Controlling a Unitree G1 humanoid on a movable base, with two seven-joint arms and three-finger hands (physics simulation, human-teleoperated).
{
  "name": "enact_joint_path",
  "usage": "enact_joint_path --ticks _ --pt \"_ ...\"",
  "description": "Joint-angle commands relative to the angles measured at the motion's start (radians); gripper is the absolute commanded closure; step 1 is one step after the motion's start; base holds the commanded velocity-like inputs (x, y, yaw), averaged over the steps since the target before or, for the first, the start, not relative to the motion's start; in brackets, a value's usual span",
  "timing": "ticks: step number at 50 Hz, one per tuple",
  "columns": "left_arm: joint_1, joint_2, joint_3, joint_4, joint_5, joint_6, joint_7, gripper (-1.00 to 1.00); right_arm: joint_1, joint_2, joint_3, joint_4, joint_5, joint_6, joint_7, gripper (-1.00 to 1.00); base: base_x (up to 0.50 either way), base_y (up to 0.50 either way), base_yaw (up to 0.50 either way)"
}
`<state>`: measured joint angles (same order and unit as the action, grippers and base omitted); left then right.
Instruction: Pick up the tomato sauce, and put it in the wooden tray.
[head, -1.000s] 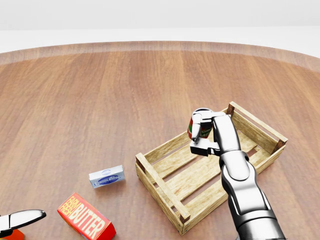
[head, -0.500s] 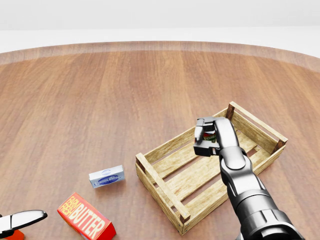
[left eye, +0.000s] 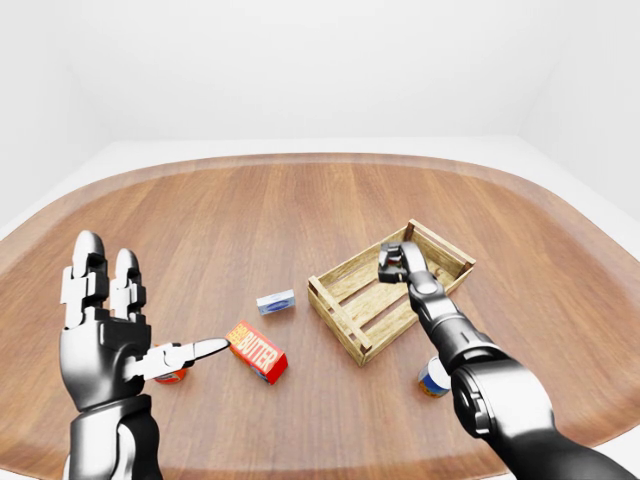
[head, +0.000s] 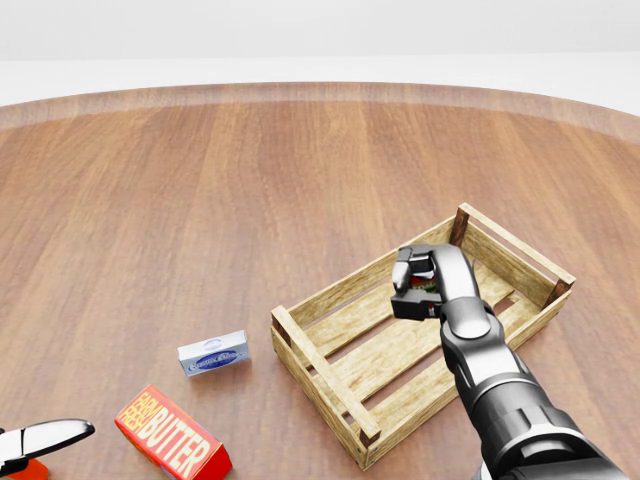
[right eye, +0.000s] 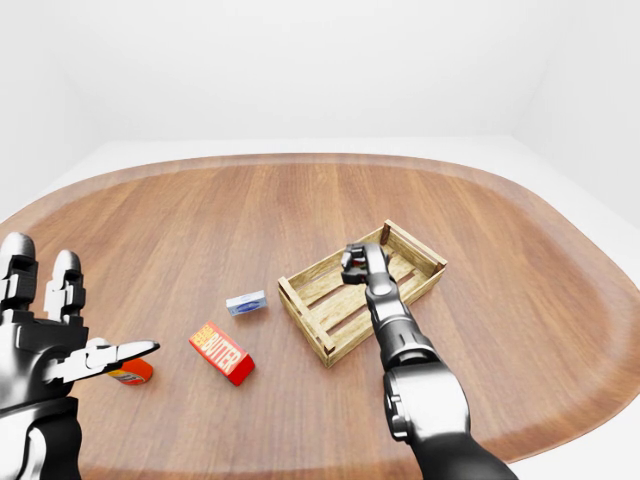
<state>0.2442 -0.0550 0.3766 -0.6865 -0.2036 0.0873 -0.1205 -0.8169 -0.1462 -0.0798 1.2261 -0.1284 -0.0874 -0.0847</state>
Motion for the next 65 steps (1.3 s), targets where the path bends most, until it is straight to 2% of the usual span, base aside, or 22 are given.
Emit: enact_joint_path --ticks 1,65 --pt "-0.004 0.003 0.008 0.001 -0.006 0.0 0.001 -1.0 -0.009 0.0 -0.01 0.025 -0.024 0.0 -0.006 1.0 0.0 0.0 0.0" --pt "-0.005 0.002 0.013 -0.002 -0.009 0.0 0.0 -1.0 0.02 0.006 -0.028 0.078 -0.045 0.0 -0.012 1.0 0.0 0.0 0.0"
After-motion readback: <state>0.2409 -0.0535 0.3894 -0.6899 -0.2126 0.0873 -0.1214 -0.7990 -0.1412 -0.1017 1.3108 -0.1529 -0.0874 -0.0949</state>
